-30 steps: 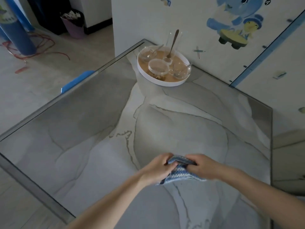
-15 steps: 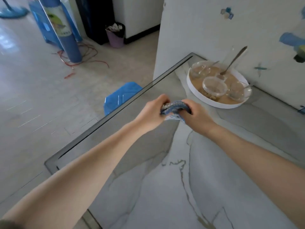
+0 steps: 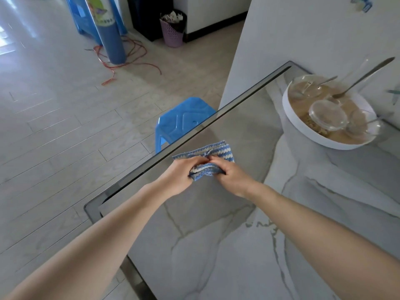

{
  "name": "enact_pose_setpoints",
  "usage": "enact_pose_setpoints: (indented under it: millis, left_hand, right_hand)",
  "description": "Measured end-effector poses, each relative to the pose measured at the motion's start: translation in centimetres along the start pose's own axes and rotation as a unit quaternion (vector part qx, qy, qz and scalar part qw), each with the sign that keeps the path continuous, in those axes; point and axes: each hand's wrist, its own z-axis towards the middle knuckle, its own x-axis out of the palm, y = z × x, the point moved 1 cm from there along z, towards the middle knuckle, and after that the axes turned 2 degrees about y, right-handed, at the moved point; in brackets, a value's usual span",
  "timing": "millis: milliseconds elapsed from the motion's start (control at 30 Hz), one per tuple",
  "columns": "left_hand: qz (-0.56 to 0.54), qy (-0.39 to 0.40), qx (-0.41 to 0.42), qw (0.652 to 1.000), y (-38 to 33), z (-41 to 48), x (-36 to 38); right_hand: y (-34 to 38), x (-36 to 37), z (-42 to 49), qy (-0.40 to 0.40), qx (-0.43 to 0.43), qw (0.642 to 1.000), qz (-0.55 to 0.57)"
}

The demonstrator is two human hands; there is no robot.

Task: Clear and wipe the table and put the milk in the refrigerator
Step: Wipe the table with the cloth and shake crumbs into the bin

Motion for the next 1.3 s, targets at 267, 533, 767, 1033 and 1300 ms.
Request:
enact_pose_setpoints:
  millis: [267,533,767,1033,1300]
  left_hand:
    - [0.001,0.015,-0.041,0.999,-1.9,-4.2,1.8]
    - [-0.041,0.033,-0.001,0.999,-8.9,-11.1,11.1]
    - [-0.069,0.13,0.053,0.988,-16.7,-16.1,22.8]
    - [-0.115,0.179,0.056,0.975,-22.1,-16.4,24.1]
    - [-0.254,-0.045,0.012,0.966,-20.1,-12.7,13.2]
  right_hand:
    - [-0.1,0.6,-4.0,0.067,-0.008,0.998,-0.02]
    - [-4.9,0.8,-16.1,0.1,-0.009,0.993,-0.058]
    - [-11.9,0.8,-31.1,0.085,0.056,0.992,-0.08]
    - [-12.6,-2.0,-36.7,0.066,0.188,0.98,-0.013]
    - [-5.2,-4.0,-28.1,-0.107,0.023,0.992,0.055]
